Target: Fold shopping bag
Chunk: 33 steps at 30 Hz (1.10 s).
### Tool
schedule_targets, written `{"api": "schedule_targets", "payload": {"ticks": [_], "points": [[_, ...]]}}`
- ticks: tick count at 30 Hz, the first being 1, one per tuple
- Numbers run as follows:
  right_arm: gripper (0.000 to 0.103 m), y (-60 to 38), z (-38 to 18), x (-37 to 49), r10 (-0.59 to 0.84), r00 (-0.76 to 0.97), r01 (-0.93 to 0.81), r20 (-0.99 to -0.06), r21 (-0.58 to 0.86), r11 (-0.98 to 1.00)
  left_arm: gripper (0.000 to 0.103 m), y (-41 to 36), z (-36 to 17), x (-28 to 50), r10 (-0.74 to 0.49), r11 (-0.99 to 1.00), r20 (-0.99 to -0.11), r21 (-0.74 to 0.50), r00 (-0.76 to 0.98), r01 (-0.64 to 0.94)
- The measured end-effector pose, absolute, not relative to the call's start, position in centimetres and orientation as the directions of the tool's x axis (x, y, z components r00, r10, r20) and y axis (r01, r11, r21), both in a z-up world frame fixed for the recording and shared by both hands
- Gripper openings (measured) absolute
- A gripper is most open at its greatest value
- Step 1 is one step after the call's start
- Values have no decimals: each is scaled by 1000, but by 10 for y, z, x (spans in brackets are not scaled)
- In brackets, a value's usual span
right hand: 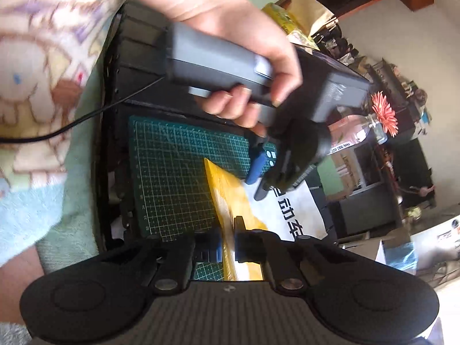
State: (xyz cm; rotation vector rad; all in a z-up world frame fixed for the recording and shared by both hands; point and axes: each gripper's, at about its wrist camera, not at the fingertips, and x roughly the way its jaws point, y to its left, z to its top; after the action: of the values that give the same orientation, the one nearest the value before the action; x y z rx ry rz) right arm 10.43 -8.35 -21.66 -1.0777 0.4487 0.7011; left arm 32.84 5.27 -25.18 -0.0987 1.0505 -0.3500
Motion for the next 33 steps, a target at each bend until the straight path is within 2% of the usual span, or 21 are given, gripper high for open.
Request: {"api": "schedule_targets", "payload": {"ticks": [3, 8, 10, 13, 18, 24, 26, 29, 33], "points": [[6, -94, -196, 112, 323, 668, -742, -670, -574, 345, 25, 59, -224, 301, -283, 934, -791, -98, 543, 344], [6, -109, -161, 137, 385, 577, -807, -720, -429, 405, 52, 63, -207, 244, -346, 812, -696, 113, 629, 572], [6, -112, -153, 146, 398, 548, -824, -735, -392, 409, 57, 56, -211, 230, -369, 752, -679, 183, 635, 633], [6, -117, -139, 164, 413, 487, -860, -770, -339, 382, 57, 41, -218, 215, -403, 657, -661, 272, 633, 703], [6, -116, -122, 179, 408, 395, -906, -823, -278, 318, 57, 17, -231, 213, -467, 564, -646, 308, 604, 766], [6, -112, -115, 190, 452, 321, -930, -832, -186, 318, 42, 11, -248, 239, -480, 584, -714, 174, 510, 793], [6, -110, -113, 191, 476, 298, -936, -828, -154, 318, 27, 14, -252, 245, -472, 598, -725, 155, 501, 787], [6, -108, -113, 192, 489, 280, -940, -826, -134, 313, 14, 24, -259, 258, -498, 619, -747, 50, 441, 784], [14, -110, -116, 195, 505, 292, -933, -812, -126, 337, 10, 37, -269, 276, -528, 641, -765, -75, 368, 764]]}}
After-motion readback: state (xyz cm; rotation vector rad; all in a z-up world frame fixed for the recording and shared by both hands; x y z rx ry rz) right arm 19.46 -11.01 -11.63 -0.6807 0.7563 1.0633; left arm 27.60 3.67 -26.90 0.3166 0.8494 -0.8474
